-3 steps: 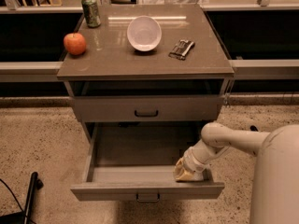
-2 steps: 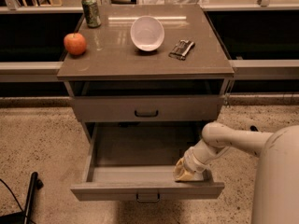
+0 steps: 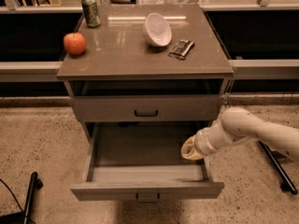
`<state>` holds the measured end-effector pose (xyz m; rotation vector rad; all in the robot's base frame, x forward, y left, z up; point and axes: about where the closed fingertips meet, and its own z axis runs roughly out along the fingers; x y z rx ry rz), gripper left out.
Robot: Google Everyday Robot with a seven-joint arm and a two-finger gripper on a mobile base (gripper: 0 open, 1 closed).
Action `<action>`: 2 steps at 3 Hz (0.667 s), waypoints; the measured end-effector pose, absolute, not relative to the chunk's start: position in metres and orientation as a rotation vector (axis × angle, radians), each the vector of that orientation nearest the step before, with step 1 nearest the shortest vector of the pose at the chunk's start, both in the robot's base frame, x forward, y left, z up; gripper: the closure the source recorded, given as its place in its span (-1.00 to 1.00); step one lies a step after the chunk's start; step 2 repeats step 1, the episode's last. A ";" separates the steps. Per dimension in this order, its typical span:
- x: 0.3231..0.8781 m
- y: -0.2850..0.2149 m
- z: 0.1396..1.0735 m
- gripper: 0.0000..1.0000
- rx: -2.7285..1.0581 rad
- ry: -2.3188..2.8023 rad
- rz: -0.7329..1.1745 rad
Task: Open middle drawer
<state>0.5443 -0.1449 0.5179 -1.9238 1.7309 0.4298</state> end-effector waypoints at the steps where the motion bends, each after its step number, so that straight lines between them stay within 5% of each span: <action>1: 0.542 -0.149 0.519 -0.19 -1.918 1.723 0.424; 2: 0.542 -0.149 0.519 -0.19 -1.918 1.723 0.424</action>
Offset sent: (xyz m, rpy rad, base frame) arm 0.0000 0.0000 0.0000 0.0000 0.0000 0.0000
